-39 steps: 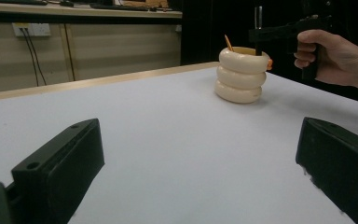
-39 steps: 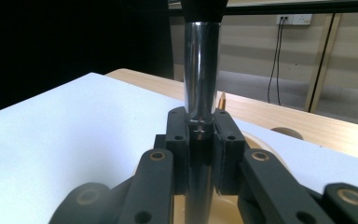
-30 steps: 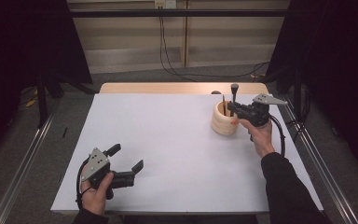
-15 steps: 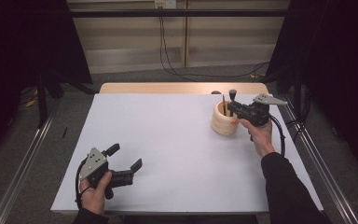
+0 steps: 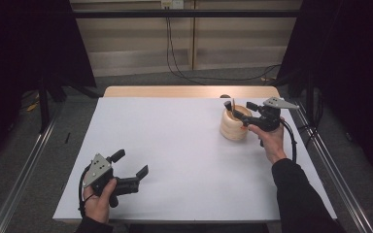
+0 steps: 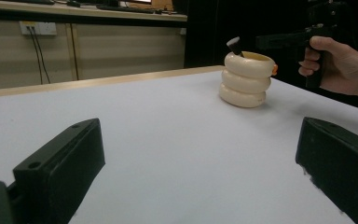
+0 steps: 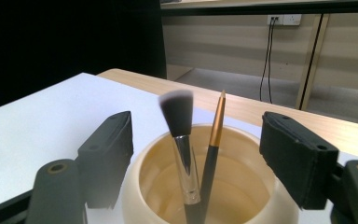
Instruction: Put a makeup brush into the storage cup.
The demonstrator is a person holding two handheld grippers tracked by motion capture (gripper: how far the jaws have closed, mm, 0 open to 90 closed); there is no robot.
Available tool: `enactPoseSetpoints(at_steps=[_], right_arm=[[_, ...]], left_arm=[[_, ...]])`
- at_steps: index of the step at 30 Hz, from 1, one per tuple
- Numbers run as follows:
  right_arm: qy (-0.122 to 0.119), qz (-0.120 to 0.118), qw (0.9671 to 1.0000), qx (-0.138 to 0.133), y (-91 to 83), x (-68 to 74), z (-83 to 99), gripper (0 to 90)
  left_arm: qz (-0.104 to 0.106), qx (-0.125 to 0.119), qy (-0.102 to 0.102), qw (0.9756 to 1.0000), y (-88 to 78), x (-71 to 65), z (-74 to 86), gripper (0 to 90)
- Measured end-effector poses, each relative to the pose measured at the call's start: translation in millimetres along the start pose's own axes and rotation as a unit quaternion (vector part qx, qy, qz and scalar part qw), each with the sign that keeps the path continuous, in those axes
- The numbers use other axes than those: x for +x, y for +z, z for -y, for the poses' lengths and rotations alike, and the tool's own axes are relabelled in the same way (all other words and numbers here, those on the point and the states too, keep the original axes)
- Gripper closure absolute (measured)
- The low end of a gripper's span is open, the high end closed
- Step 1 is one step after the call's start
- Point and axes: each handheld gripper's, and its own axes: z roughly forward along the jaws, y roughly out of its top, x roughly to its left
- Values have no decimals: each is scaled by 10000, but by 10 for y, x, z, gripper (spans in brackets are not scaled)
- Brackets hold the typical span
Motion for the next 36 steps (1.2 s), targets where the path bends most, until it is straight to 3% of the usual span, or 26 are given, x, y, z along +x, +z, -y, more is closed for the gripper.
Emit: enactPoseSetpoints(at_steps=[8,19,23,36], right_arm=[[-23,62,10000,-14,0,43,-32,5],[46,179,9998,-70,-24,51,-54,14],[-75,328,9994,-64,-49,89,-55,12],[-164,394,9989,-201,-210,166,-115,4]], left_arm=[[-18,2,16,10000,4,-1,-2,10],[-3,-27,-15,10000,6,11,-6,10],[-60,-23,-42,10000,0,7,-7,10],[-103,-33,-96,9999,42,-17,-2,10]])
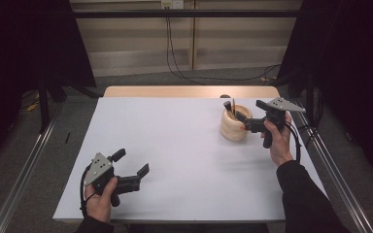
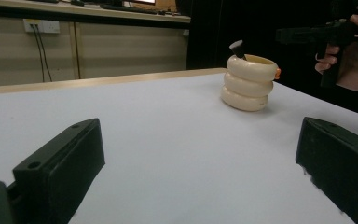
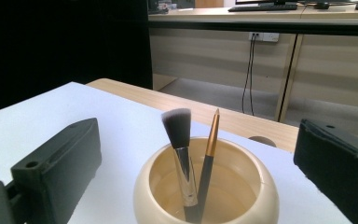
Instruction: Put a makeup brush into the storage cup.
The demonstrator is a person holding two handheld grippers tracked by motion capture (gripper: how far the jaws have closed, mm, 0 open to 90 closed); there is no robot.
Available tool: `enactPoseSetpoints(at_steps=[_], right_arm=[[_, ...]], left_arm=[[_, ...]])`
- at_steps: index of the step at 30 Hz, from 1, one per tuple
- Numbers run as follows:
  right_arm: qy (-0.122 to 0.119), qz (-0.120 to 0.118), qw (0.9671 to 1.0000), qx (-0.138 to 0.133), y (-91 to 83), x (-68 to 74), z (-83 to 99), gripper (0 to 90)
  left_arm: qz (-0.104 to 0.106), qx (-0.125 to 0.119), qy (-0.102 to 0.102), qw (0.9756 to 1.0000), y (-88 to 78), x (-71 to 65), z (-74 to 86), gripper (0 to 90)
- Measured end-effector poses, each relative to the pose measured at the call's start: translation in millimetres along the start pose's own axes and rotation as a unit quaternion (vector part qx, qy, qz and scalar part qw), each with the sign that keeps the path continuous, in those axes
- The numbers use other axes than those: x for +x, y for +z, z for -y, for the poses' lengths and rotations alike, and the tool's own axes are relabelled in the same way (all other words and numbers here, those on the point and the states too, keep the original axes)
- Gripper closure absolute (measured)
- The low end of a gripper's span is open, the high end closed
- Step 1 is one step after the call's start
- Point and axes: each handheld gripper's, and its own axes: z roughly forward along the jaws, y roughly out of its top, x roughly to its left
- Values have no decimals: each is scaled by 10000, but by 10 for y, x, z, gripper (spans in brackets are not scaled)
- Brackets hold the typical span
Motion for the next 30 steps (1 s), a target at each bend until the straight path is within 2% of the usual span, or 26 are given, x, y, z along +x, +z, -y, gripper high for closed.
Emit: enactPoseSetpoints(at_steps=[4,5,10,12,14,15,18,23,27,30], right_arm=[[-19,45,10000,-39,-83,4,-8,4],[-29,42,10000,-36,-105,4,-8,4],[-25,114,9999,-56,-180,20,2,5],[-95,117,9999,-75,-200,33,2,3],[-124,142,9998,-77,-227,58,-2,3],[-138,139,9998,-91,-243,71,-3,3],[-182,204,9996,-52,-286,118,0,2],[-199,254,9994,-86,-360,205,34,0],[-245,279,9992,-138,-418,258,83,0],[-175,334,9991,-177,-469,291,95,0]], left_arm=[[-6,-2,-8,10000,-7,17,6,10],[-7,-13,-66,10000,-8,15,9,10],[-52,-3,-27,10000,-28,15,7,10],[-39,-8,3,10000,-38,17,7,10],[-56,-33,-38,10000,-48,9,7,10],[-68,-14,17,10000,-59,17,6,10],[-52,-52,-7,10000,-76,11,2,10],[3,-65,65,10000,-97,16,-1,10],[-41,-84,62,9999,-93,12,-7,10],[-48,-95,48,9999,-94,10,-6,10]])
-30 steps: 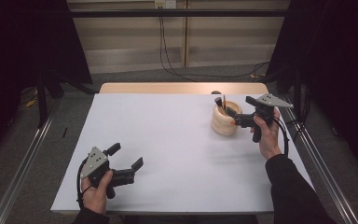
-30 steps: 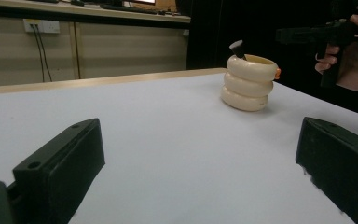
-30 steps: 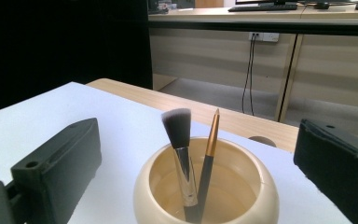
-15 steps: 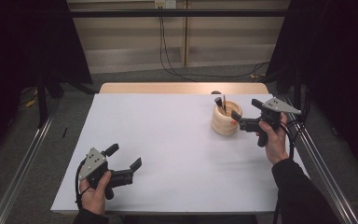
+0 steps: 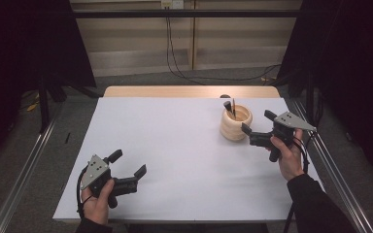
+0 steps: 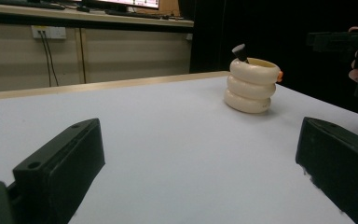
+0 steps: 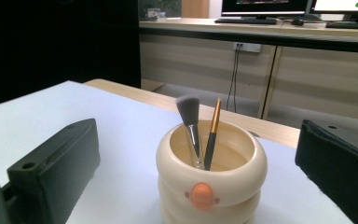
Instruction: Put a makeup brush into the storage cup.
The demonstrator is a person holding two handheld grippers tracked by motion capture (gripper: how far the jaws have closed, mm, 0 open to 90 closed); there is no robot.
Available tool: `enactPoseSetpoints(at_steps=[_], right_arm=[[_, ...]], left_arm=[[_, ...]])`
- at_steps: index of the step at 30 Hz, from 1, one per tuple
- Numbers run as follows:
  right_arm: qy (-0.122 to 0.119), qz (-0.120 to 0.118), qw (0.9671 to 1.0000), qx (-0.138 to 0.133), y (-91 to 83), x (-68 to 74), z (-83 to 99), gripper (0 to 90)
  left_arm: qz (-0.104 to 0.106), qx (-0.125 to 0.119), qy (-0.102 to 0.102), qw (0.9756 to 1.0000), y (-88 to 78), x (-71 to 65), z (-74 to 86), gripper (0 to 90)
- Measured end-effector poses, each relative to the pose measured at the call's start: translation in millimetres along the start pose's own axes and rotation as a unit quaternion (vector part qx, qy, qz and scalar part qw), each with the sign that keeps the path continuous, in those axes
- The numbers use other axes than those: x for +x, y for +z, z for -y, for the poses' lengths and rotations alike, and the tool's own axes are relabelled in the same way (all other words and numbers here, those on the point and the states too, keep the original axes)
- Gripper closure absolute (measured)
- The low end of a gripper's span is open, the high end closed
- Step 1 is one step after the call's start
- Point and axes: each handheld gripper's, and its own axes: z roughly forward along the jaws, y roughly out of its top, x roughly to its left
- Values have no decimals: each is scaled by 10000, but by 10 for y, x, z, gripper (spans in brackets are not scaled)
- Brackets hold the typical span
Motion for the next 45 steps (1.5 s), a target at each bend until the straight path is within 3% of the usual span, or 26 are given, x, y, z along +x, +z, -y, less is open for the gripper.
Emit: enactPoseSetpoints(at_steps=[9,13,23,27,36,38,41,45], right_arm=[[-45,-21,10000,-15,-171,93,37,0],[49,35,10000,-25,-238,104,57,0],[-52,94,9999,2,-477,212,191,0],[170,122,9998,42,-585,198,265,2],[72,245,9997,41,-812,217,393,6],[80,162,9998,38,-843,225,416,7],[-180,280,9994,-94,-885,239,460,10],[-179,234,9996,-48,-890,238,498,9]], left_arm=[[24,-13,13,10000,-3,-18,-5,10],[-8,-23,39,10000,-17,-13,-9,9],[-10,-37,33,10000,-32,-22,-8,9],[-35,-51,38,10000,-47,-24,-11,9],[26,-95,106,9999,-65,-51,-15,8],[-2,-96,109,9999,-63,-53,-14,8],[-27,-103,114,9999,-69,-40,-9,8],[-25,-107,100,9999,-63,-32,-7,9]])
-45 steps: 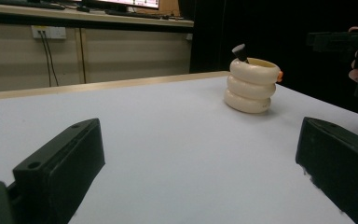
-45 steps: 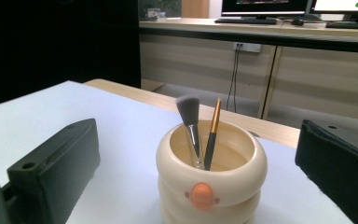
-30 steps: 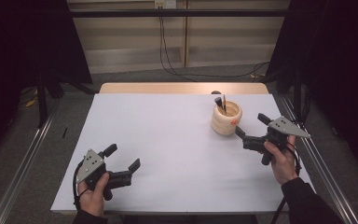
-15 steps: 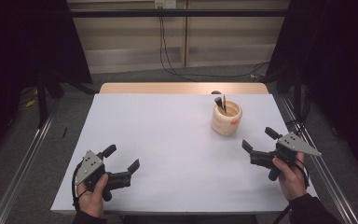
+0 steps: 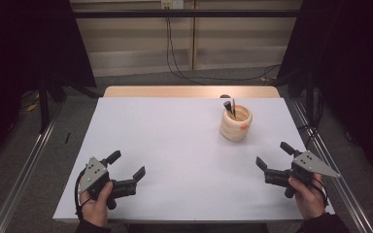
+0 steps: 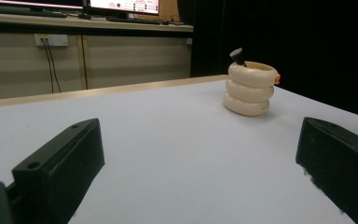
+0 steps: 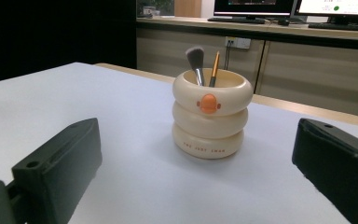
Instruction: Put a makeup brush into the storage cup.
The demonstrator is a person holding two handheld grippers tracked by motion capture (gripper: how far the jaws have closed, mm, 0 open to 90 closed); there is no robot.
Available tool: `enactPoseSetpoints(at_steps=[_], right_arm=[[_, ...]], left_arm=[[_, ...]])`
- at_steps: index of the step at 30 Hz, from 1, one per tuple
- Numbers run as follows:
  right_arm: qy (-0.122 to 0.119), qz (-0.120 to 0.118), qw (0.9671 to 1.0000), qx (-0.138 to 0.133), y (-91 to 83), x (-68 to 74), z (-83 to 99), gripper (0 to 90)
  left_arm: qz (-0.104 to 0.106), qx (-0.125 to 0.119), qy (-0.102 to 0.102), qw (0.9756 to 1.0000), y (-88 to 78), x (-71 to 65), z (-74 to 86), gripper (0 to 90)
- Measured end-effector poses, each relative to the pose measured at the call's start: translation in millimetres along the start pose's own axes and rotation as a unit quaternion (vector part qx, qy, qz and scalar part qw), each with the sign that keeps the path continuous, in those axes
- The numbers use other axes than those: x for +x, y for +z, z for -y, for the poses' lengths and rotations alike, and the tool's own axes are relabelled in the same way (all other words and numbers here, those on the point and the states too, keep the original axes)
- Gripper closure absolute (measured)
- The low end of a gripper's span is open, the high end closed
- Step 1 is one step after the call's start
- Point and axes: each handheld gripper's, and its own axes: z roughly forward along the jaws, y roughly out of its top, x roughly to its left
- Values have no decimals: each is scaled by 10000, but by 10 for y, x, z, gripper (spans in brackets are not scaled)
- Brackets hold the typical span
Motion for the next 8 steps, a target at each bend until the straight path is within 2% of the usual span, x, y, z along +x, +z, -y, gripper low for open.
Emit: enactPoseSetpoints(at_steps=[8], right_arm=[[68,109,9999,-91,5,-68,-24,0]], left_arm=[[-21,29,30,10000,14,15,6,9]])
